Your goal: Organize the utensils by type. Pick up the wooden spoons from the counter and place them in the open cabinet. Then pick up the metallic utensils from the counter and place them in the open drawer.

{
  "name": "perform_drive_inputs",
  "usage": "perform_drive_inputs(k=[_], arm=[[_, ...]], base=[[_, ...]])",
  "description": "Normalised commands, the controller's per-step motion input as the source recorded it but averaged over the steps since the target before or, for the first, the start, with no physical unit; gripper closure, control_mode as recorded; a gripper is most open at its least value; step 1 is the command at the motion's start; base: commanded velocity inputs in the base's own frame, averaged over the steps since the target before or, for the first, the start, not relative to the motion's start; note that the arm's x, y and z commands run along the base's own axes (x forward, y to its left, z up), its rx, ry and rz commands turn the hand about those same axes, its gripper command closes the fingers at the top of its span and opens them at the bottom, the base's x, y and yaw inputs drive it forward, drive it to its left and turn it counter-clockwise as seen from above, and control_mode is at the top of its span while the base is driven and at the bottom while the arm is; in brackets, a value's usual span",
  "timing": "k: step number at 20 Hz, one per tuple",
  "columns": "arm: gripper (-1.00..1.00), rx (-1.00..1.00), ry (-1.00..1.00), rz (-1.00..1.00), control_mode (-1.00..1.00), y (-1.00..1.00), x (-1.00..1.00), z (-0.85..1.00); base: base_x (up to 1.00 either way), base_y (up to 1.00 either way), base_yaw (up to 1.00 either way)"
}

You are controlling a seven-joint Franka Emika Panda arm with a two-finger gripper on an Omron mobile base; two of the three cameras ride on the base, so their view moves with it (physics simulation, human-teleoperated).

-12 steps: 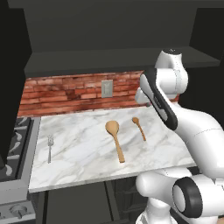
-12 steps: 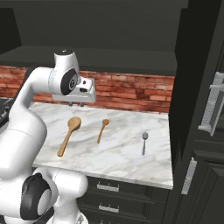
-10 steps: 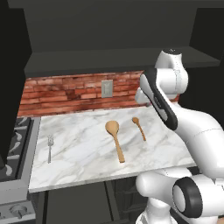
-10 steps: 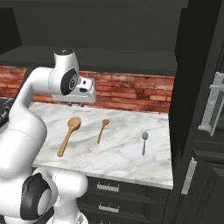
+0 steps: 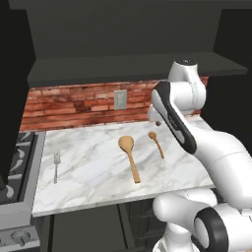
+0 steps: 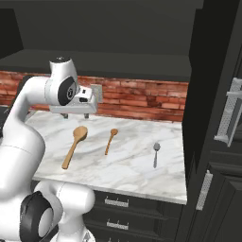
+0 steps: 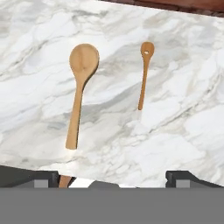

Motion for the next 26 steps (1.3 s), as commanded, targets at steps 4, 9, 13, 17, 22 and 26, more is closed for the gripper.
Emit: perform_drive_inputs(k=[4, 9, 13, 17, 22, 26], arm=[[-1.0, -0.08, -0.03, 0.1, -1.0, 0.41, -0.01, -0.17], [-1.0, -0.03, -0.04, 0.05, -1.0, 0.43, 0.0, -0.27], [-1.0, 0.0, 0.0, 0.0, -1.0, 0.39, 0.0, -0.37], [-1.0, 0.0, 0.0, 0.0, -1.0, 0.36, 0.04, -0.5], [-1.0, 0.0, 0.0, 0.0, -1.0, 0.29, 0.04, -0.49], [-1.0, 0.0, 0.0, 0.0, -1.0, 0.1, 0.21, -0.41]], base=[[0.0, 0.0, 0.0], [0.0, 0.0, 0.0], [0.0, 0.0, 0.0], [0.0, 0.0, 0.0], [0.0, 0.0, 0.0], [0.0, 0.0, 0.0]])
